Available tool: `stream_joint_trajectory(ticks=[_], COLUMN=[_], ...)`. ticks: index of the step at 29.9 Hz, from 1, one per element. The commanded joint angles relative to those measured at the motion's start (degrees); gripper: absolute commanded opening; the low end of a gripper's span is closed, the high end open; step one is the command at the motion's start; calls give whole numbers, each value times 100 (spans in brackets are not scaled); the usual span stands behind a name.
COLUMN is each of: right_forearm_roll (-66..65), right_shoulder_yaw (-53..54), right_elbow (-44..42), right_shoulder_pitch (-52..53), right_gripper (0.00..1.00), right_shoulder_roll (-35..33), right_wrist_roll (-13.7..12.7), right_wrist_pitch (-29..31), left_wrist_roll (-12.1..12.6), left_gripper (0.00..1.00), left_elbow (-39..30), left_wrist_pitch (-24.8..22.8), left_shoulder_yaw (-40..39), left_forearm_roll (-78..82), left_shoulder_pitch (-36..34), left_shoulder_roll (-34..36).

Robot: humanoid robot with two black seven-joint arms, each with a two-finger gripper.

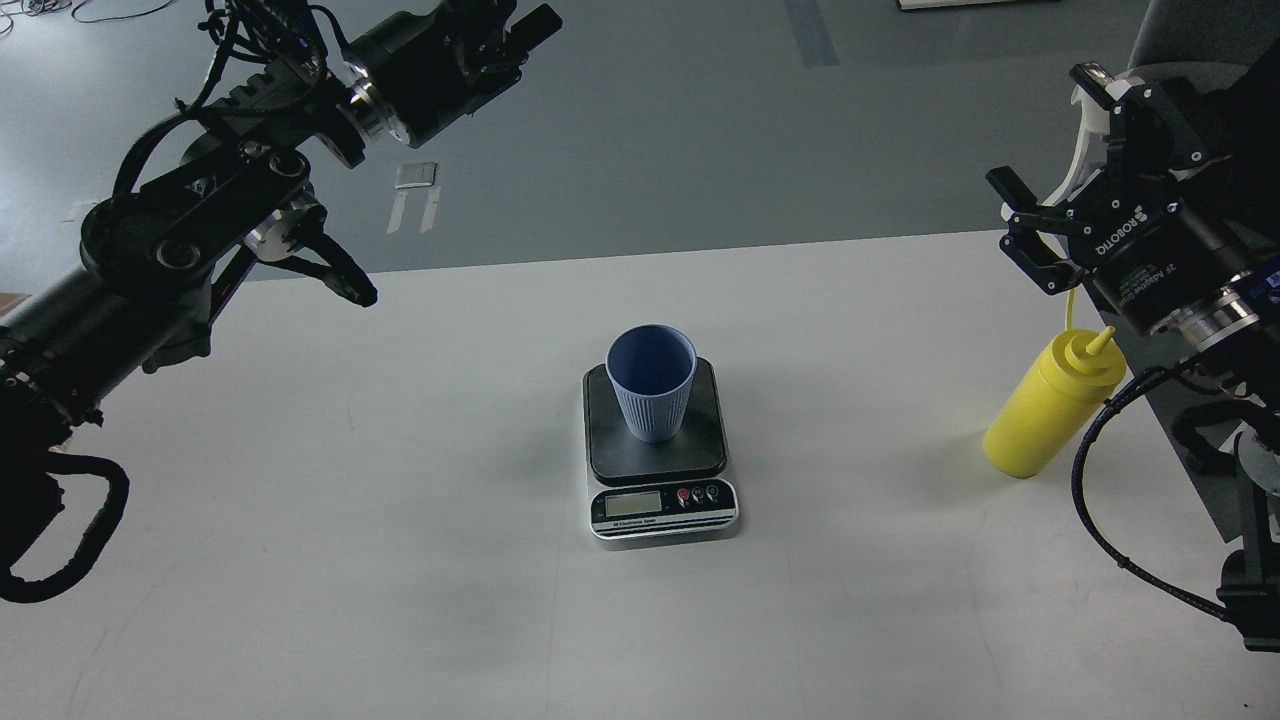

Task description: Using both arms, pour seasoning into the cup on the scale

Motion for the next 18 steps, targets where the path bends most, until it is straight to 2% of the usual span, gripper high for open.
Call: stream_joint_trajectory(ticks=[1, 7, 14, 18], right_forearm_roll=[0, 9, 70, 70], right_shoulder_yaw=[8, 52, 114, 114], right_elbow=[-8, 63, 63, 63], right_shoulder_pitch=[22, 118, 320, 338], right_gripper=[100, 100, 100, 100], right_shoulder_roll=[-2, -11, -2, 24], right_wrist_roll=[0, 0, 0, 0], right_wrist_pitch=[0, 0, 35, 158], left_wrist_roll=[-1, -1, -1, -1], left_gripper=[98, 98, 98, 98], left_elbow=[111, 49, -407, -408], left_wrist_pitch=[112, 420, 16, -19], left_shoulder_yaw=[-133, -142, -142, -142], left_forearm_roll=[-1060, -1729, -1729, -1729], left_shoulder_pitch=[-14, 117, 521, 539], left_shoulder_roll=[-220, -405, -317, -309])
